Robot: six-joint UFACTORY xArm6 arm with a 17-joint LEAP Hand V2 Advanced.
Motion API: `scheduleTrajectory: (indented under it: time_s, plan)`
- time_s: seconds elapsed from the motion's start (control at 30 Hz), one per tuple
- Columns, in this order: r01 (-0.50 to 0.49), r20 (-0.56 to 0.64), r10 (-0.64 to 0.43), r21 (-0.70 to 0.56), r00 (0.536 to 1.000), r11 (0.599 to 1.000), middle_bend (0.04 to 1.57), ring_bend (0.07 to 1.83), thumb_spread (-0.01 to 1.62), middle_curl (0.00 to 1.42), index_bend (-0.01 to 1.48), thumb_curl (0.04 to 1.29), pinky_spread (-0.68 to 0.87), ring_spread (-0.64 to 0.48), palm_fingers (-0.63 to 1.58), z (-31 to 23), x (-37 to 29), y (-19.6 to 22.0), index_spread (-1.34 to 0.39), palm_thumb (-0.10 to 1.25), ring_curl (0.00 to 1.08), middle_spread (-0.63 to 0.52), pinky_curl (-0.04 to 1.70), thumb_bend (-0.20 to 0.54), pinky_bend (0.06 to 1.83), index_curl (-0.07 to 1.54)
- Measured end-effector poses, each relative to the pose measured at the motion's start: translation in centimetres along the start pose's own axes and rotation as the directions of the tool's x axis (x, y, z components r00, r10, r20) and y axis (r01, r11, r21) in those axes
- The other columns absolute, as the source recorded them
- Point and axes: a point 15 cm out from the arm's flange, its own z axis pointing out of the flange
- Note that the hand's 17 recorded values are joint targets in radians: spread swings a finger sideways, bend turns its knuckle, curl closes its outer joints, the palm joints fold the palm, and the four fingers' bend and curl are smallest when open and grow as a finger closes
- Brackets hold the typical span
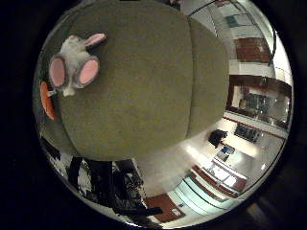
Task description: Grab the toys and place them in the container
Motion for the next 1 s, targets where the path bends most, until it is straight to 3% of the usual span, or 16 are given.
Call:
scheduleTrajectory:
  time_s: [0.37, 0.63, 0.7, 0.77, 0.83, 1.0]
  plan:
    - [0.048, 0.018, -0.047, -0.070, 0.999, 0.996, 0.20, 0.37, 1.06, 0.33, 0.16, 0.28, 0.36, 0.21, 0.13, 6.1, -3.4, -0.3, -0.21, 0.42, 0.25, 0.14, 0.08, -0.024, 0.62, 0.29]
    - [0.054, 0.004, -0.053, -0.050, 0.999, 0.997, 0.25, 0.38, 1.05, 0.34, 0.17, 0.30, 0.37, 0.20, 0.27, 7.1, -3.9, -1.1, -0.21, 0.50, 0.24, 0.07, 0.05, -0.019, 0.61, 0.30]
    - [0.058, 0.003, -0.058, -0.049, 0.998, 0.997, 0.28, 0.44, 1.04, 0.35, 0.17, 0.30, 0.35, 0.16, 0.41, 7.2, -4.2, -1.2, -0.23, 0.52, 0.25, 0.03, 0.04, -0.022, 0.62, 0.30]
    - [0.058, 0.002, -0.058, -0.048, 0.998, 0.997, 0.31, 0.57, 1.04, 0.35, 0.16, 0.31, 0.27, 0.06, 0.61, 7.3, -4.3, -1.3, -0.25, 0.54, 0.27, -0.03, 0.02, -0.018, 0.69, 0.28]
    - [0.052, 0.002, -0.052, -0.051, 0.999, 0.997, 0.42, 0.73, 1.04, 0.39, 0.17, 0.32, 0.10, -0.08, 0.87, 7.6, -4.5, -1.2, -0.31, 0.61, 0.31, -0.12, -0.01, -0.006, 0.82, 0.27]
    - [0.056, -0.004, -0.056, -0.046, 0.998, 0.997, 0.65, 0.88, 1.03, 0.50, 0.32, 0.37, -0.27, -0.23, 1.28, 8.3, -4.5, -1.3, -0.41, 0.77, 0.40, -0.21, 0.05, -0.012, 1.07, 0.38]
